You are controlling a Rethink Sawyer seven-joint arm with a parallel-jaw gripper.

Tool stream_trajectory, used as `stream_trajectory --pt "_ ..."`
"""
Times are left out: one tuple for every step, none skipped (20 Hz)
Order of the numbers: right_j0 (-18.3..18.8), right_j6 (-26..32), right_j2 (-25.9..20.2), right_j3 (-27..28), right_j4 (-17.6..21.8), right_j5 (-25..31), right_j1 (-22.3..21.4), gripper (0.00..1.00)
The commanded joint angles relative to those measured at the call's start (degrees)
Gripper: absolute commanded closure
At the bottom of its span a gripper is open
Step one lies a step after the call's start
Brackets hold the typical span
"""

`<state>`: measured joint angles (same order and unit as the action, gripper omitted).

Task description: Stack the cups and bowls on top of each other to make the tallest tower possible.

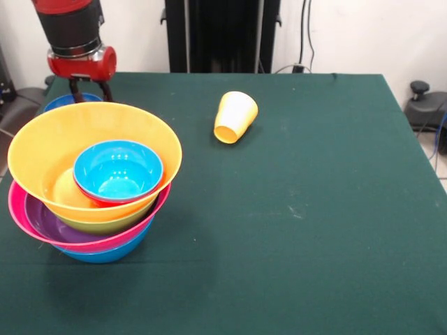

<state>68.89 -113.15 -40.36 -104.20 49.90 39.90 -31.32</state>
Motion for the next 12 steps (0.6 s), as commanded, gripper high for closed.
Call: stream_trajectory --pt "-3.43 10.17 2.14 3.7 7.66 -5.26 6.75 0.0" --pt "-3.54 9.77 2.53 3.97 8.15 -5.52 7.21 0.0" --pt "-3.54 9.35 2.93 3.95 8.7 -5.85 7.31 0.0" --pt "-3.42 8.92 3.33 3.68 9.34 -6.32 7.05 0.0" --pt "-3.23 8.86 3.59 3.68 9.97 -6.65 6.85 0.0" --pt "-2.7 9.34 3.68 3.53 10.18 -6.65 6.63 0.0" --pt "-2.29 9.92 3.77 3.77 10.53 -6.72 6.61 0.0" --pt "-1.88 10.49 3.87 4.01 10.89 -6.78 6.59 0.0" --pt "-1.3 10.87 3.97 3.64 11.14 -6.91 6.25 0.0" --pt "-0.95 11.09 4.0 3.53 11.49 -7.2 5.9 0.0" --pt "-0.68 11.12 4.06 3.65 11.87 -7.48 5.94 0.0" --pt "-0.38 11.35 3.91 3.62 12.2 -7.83 5.74 0.0"
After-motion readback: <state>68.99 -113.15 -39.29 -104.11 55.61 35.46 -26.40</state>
